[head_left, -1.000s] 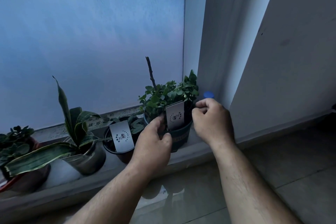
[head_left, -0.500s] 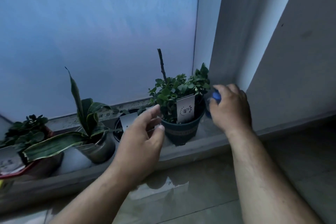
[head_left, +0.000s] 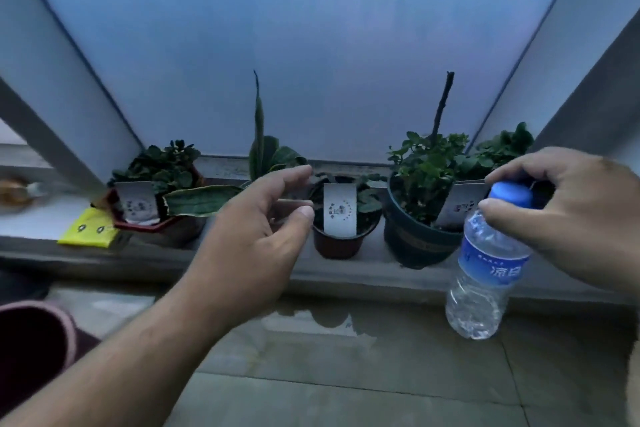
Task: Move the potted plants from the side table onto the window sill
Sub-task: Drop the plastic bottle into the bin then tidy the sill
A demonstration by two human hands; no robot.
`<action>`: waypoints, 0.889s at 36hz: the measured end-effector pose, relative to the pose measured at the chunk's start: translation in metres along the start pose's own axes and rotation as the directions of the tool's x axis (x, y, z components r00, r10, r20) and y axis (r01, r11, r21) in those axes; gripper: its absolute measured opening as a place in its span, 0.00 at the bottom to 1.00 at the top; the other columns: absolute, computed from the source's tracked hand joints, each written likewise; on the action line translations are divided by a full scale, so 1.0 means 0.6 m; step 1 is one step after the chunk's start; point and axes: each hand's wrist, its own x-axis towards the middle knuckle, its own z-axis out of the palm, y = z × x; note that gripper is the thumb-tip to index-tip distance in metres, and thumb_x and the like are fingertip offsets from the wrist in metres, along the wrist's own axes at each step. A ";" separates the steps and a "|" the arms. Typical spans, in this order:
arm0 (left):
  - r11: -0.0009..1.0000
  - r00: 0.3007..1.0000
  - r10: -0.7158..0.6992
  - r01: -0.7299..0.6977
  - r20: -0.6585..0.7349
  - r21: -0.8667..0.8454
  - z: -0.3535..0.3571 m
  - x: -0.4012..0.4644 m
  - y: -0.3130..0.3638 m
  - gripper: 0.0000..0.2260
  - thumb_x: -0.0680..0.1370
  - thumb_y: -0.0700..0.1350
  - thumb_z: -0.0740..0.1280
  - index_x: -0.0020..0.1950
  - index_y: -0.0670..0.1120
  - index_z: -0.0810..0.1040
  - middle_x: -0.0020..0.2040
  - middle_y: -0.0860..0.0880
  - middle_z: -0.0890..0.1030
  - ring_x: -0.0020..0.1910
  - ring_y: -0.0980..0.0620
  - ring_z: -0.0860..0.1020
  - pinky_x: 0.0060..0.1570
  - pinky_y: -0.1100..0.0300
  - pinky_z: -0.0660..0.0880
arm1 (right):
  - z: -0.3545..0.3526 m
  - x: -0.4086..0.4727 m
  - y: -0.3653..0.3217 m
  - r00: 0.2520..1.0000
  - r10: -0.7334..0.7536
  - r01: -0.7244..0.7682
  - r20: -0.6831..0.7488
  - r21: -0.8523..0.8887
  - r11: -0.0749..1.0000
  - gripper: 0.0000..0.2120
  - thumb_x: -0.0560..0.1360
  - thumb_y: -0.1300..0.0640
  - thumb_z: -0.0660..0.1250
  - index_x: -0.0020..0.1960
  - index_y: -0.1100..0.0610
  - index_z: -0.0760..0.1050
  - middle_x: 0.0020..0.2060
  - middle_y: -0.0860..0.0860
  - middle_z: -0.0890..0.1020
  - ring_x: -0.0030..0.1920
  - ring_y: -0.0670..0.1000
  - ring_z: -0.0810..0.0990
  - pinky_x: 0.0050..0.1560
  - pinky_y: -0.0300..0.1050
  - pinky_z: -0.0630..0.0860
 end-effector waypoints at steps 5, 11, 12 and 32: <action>0.998 0.995 -0.054 0.056 -0.082 0.025 -0.082 -0.022 -0.035 0.19 0.80 0.46 0.67 0.70 0.57 0.74 0.58 0.62 0.81 0.53 0.66 0.80 0.48 0.72 0.77 | 0.063 0.007 -0.102 0.968 -0.165 0.152 0.189 0.081 0.985 0.08 0.65 0.46 0.76 0.43 0.41 0.81 0.41 0.34 0.82 0.41 0.36 0.81 0.37 0.40 0.74; 0.992 0.939 -0.127 0.117 -0.320 -0.052 -0.236 -0.056 -0.078 0.14 0.78 0.46 0.70 0.62 0.58 0.79 0.56 0.60 0.83 0.52 0.56 0.84 0.52 0.56 0.81 | 0.171 0.014 -0.254 0.869 -0.384 0.296 0.311 0.295 0.909 0.08 0.64 0.47 0.78 0.42 0.44 0.82 0.37 0.37 0.84 0.33 0.40 0.81 0.31 0.34 0.74; 0.991 0.918 -0.134 0.125 -0.372 -0.048 -0.262 -0.067 -0.086 0.13 0.77 0.48 0.70 0.61 0.58 0.79 0.56 0.60 0.83 0.52 0.56 0.84 0.54 0.53 0.81 | 0.186 0.014 -0.281 0.852 -0.417 0.312 0.317 0.331 0.890 0.09 0.64 0.46 0.78 0.43 0.44 0.82 0.38 0.38 0.84 0.34 0.41 0.82 0.31 0.35 0.75; 0.959 0.617 -0.278 0.140 -0.736 -0.245 -0.477 -0.232 -0.185 0.13 0.80 0.39 0.66 0.57 0.57 0.79 0.55 0.54 0.84 0.49 0.54 0.85 0.43 0.59 0.79 | 0.521 -0.140 -0.584 0.381 -0.786 0.685 0.487 0.422 0.594 0.16 0.77 0.48 0.68 0.62 0.51 0.78 0.56 0.48 0.74 0.52 0.52 0.78 0.54 0.49 0.76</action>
